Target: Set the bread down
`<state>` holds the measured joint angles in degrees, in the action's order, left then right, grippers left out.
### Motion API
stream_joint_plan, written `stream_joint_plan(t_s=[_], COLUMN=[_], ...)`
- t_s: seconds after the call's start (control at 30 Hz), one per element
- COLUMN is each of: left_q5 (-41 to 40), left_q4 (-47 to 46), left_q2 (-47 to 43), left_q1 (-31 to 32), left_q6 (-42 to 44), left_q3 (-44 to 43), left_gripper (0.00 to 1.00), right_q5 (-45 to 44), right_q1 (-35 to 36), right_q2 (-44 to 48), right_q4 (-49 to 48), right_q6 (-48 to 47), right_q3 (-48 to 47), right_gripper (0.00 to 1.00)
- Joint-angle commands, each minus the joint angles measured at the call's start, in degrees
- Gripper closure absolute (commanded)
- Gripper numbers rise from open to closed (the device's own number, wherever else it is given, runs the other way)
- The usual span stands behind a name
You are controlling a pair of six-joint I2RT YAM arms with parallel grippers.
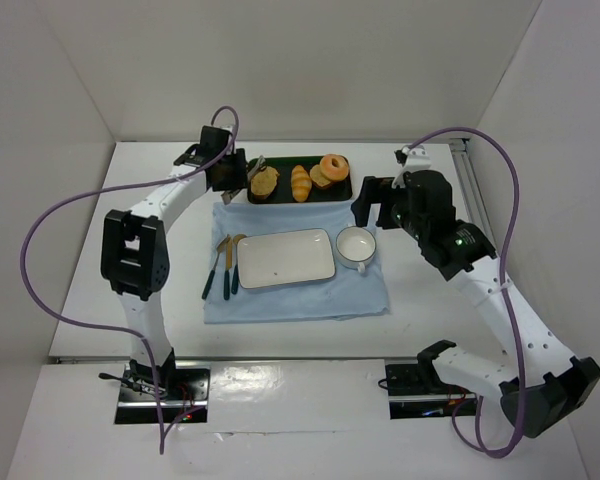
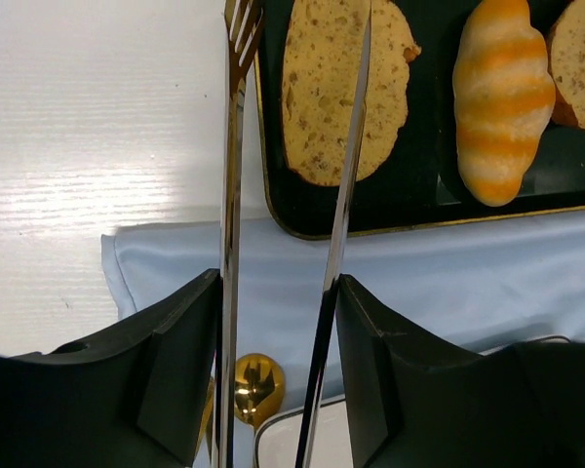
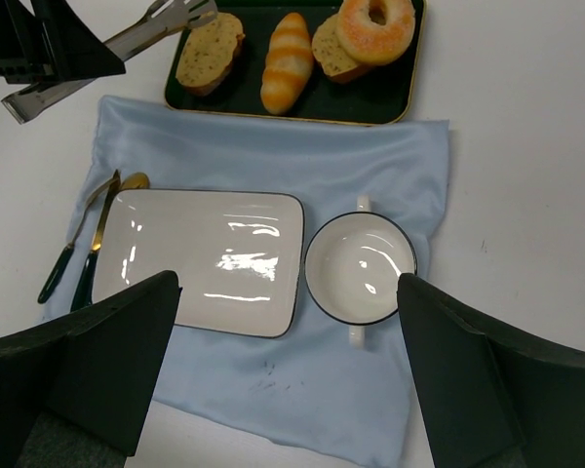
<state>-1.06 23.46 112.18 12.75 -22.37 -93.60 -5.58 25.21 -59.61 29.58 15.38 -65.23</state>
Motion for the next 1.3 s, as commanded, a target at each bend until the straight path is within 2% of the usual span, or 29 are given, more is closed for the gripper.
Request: stream_joint_plan(t_s=[0.0,0.47,0.67,1.07,1.27], left_q5=[1.32,4.58,5.10,5.10,8.52], left_q4=[-2.72,3.07,4.66,9.58,10.11], left_q2=[1.81,5.33,6.47,7.61,7.00], left_q1=[-0.45,-0.98,-0.98,-2.03,-2.56], left_q6=[1.54,3.65,4.18,4.70,5.23], left_q3=[-2.90,-8.43,-9.49,-10.55,-10.55], left_gripper=[0.39,0.39,0.47,0.44,0.42], right_q5=[1.01,2.77,3.30,3.83,4.35], right_q1=[-1.04,-2.10,-2.10,-2.10,-2.10], right_q2=[-0.41,-2.61,-2.61,-3.14,-3.67], right_q4=[-3.74,-5.41,-5.41,-5.41,-6.03], right_q6=[-0.17,1.59,1.59,2.11,2.64], right_q3=[0.02,-0.51,-1.04,-1.56,-1.56], right_gripper=[0.00,0.00,0.00,0.00,0.00])
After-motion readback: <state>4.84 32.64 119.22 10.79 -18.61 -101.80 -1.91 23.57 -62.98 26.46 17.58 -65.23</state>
